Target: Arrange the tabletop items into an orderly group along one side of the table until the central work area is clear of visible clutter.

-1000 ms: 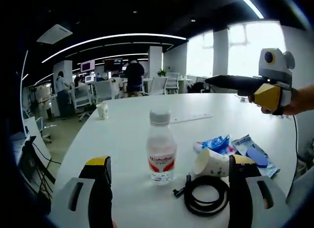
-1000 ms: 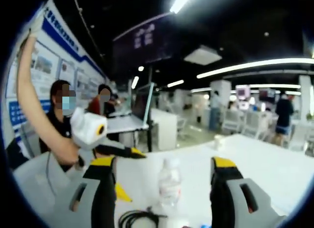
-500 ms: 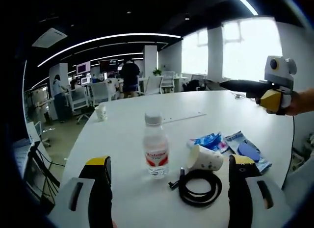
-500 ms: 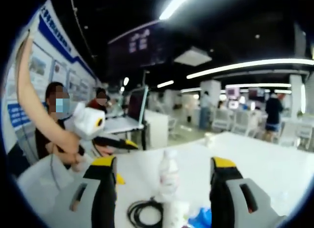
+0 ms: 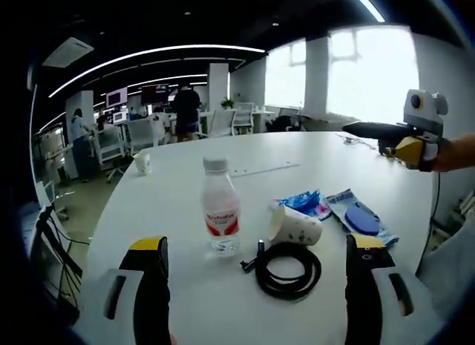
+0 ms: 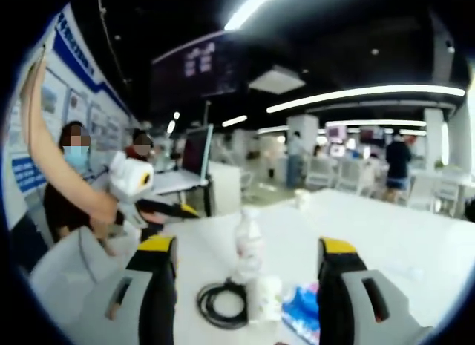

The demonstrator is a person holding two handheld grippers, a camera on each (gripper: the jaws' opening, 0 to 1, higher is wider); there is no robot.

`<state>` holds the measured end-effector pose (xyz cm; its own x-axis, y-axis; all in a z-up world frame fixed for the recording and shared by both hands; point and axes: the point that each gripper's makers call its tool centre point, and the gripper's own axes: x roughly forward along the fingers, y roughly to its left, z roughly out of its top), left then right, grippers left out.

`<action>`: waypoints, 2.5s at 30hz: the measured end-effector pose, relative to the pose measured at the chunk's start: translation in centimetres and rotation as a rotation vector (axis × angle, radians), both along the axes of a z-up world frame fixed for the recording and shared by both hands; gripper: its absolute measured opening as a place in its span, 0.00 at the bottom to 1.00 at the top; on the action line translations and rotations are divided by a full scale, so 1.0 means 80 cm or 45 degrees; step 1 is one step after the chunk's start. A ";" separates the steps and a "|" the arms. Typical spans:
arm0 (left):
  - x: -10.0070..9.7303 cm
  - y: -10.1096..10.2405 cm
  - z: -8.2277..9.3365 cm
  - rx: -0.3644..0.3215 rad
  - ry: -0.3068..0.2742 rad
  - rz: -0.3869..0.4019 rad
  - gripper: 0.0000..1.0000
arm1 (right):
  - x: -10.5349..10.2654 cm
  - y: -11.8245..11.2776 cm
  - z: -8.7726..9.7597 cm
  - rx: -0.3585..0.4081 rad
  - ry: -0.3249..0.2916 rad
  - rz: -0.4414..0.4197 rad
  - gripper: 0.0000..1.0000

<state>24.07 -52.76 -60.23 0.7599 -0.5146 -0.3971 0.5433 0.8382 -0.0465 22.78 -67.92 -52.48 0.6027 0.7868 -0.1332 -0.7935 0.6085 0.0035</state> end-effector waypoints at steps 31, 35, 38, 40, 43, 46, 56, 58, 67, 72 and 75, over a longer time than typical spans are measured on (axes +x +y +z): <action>-0.007 -0.010 -0.021 -0.057 0.050 0.030 0.96 | 0.022 -0.072 -0.042 -0.016 0.109 -0.173 0.71; -0.015 -0.016 -0.027 -0.043 0.067 0.043 0.95 | 0.031 -0.087 -0.052 -0.021 0.124 -0.167 0.70; -0.015 -0.015 -0.033 -0.029 0.084 0.049 0.95 | 0.036 -0.093 -0.057 -0.023 0.131 -0.154 0.70; -0.014 -0.013 -0.032 -0.029 0.089 0.062 0.95 | 0.038 -0.095 -0.060 -0.025 0.132 -0.145 0.70; -0.011 -0.017 -0.019 -0.008 0.045 0.066 0.93 | 0.041 -0.102 -0.065 -0.027 0.144 -0.145 0.69; -0.006 -0.026 -0.013 -0.014 0.029 0.064 0.92 | 0.039 -0.108 -0.067 -0.021 0.154 -0.148 0.68; 0.008 -0.109 0.008 -0.021 -0.020 -0.054 0.88 | 0.038 -0.127 -0.069 -0.005 0.167 -0.186 0.65; 0.011 -0.119 0.003 -0.018 -0.009 -0.070 0.87 | 0.039 -0.130 -0.068 -0.002 0.167 -0.196 0.65; 0.023 -0.141 -0.002 -0.039 0.040 -0.091 0.86 | 0.044 -0.141 -0.075 0.005 0.188 -0.229 0.64; 0.034 -0.156 -0.013 0.007 0.074 -0.125 0.82 | 0.047 -0.141 -0.083 0.021 0.207 -0.248 0.62; 0.041 -0.175 -0.011 -0.005 0.077 -0.162 0.83 | 0.047 -0.141 -0.090 0.012 0.219 -0.254 0.61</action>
<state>27.36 -66.75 -61.14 0.6631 -0.6070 -0.4379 0.6414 0.7624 -0.0857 26.51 -79.24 -59.70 0.7154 0.6561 -0.2402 -0.6448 0.7524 0.1347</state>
